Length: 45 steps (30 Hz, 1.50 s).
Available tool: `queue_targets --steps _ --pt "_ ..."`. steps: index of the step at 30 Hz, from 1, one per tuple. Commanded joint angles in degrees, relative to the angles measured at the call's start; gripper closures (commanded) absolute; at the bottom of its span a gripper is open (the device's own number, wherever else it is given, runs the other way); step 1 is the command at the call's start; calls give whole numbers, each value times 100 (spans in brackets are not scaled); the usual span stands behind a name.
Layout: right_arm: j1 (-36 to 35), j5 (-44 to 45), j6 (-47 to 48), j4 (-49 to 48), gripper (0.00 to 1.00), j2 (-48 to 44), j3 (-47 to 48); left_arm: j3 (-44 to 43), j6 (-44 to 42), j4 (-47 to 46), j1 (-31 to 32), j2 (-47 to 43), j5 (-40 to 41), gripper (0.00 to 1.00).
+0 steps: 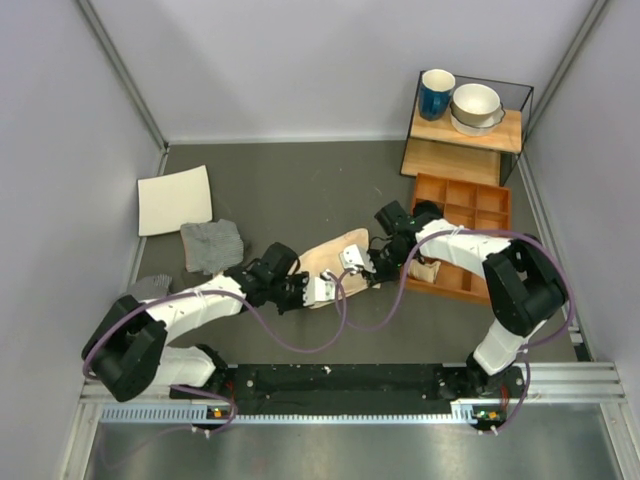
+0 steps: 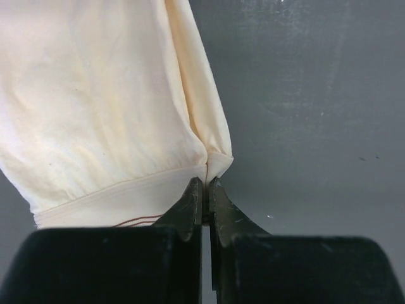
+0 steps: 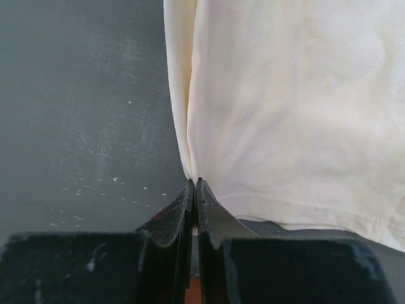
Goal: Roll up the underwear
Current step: Fold the underwear at the center of the board.
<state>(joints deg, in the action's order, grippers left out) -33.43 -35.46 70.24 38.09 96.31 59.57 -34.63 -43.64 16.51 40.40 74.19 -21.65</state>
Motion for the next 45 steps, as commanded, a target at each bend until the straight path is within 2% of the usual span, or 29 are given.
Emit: queue_targets --steps 1,5,12,18,25,39,41,43,45 --pt "65 -356 -352 287 98 -236 353 -140 -31 344 -94 -230 -331 100" --pt "47 -242 -721 348 99 -113 765 -263 -5 370 -278 -177 -471 100" --pt "65 197 -1599 366 99 308 1548 -956 48 625 -1103 16 -1024 100" --pt "56 680 -2021 357 100 818 2242 -1519 48 853 -1587 622 -1280 100" --pt "65 1304 -2462 349 100 1504 2980 -1977 206 1012 -1825 1413 -1237 100" --pt "30 1560 -2778 287 98 2172 3605 -1916 777 801 -2107 1738 -911 100" --pt "30 1604 -2822 252 97 2225 3632 -1942 935 775 -2133 1783 -815 97" --pt "12 1683 -2884 208 89 2260 3641 -1977 1111 774 -2150 1870 -649 83" --pt "-6 1788 -3015 85 81 2287 3632 -2030 1366 731 -2177 1862 -569 77"
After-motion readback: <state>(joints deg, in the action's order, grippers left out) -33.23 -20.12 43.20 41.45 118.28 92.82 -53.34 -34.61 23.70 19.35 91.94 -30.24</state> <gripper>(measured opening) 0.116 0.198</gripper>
